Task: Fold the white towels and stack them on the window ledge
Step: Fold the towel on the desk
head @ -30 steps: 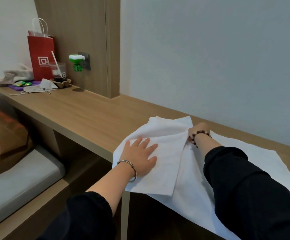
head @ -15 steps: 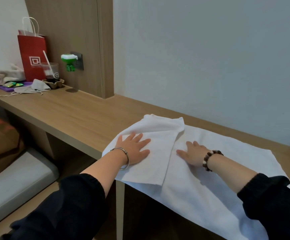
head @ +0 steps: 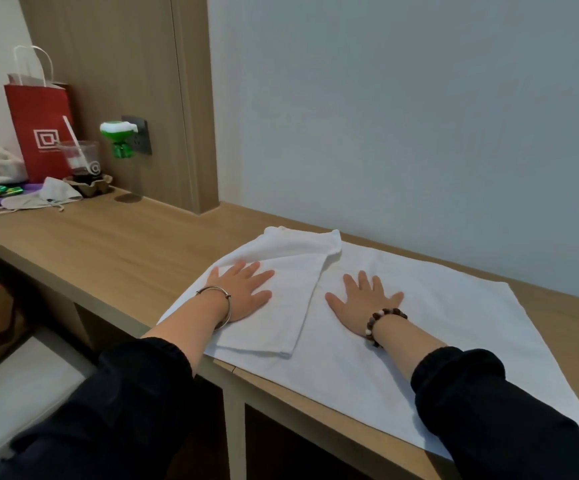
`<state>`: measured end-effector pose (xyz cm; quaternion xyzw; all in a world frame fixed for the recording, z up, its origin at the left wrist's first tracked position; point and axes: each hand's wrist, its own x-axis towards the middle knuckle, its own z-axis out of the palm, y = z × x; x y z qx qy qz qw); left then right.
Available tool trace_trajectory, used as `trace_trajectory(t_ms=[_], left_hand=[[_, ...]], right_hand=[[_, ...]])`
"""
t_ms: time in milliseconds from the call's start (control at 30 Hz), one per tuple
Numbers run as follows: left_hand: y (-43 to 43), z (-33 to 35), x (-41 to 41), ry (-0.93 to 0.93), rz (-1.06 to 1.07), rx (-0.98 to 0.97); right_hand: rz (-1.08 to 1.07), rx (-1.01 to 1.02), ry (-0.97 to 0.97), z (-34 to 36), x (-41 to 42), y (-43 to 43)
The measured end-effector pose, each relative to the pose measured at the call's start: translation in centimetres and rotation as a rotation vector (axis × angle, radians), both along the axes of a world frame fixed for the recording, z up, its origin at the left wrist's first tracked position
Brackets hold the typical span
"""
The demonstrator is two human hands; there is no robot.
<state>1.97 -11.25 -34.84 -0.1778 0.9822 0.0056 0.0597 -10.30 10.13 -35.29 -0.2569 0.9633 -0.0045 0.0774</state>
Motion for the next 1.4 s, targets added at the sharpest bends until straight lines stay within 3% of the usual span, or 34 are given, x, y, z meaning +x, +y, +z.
trace_trajectory(t_ms=[167,267,333,433,567,733,867,1000,1133,1233,1300,1400], left_hand=[[-3.0,0.5,-1.6,-0.012,0.028,-0.001],[-2.7,1.0,-2.1,0.015,0.081,-0.113],[-1.1,1.1,-1.9,0.137,0.095,-0.175],[2.3,1.2,-0.5,0.353,0.158,0.041],[6.2,1.4,1.7,0.179,0.129,0.025],[8.3,1.4,3.2,0.260,0.197,0.024],[8.4,1.1,3.5,0.360,0.270,0.033],[8.7,2.1,3.5,0.572,0.345,0.179],[11.5,5.4,3.3,0.805,0.305,0.186],[15.6,6.4,3.2,0.801,0.184,0.135],[18.7,5.1,3.5,0.653,0.073,0.086],[21.5,1.5,4.4,0.443,-0.017,0.084]], right_hand=[[-0.006,-0.027,0.002,-0.1,-1.2,-3.4],[-0.041,-0.046,0.012,-0.2,-1.8,-4.6],[-0.049,-0.060,0.024,-0.2,-2.0,-4.9],[0.022,-0.083,0.021,0.2,-1.8,-4.7],[0.160,-0.217,-0.073,1.9,-0.4,-2.7],[0.294,0.127,-0.102,3.6,3.7,3.1],[0.213,0.190,-0.041,3.2,6.0,8.7],[0.118,-0.007,-0.029,0.7,7.6,10.6],[0.107,-0.039,0.014,0.2,7.5,10.4],[0.104,-0.089,0.001,0.1,7.2,10.4],[0.058,-0.315,-0.040,0.1,6.9,10.8],[-0.169,-0.937,-0.188,0.2,6.3,11.8]])
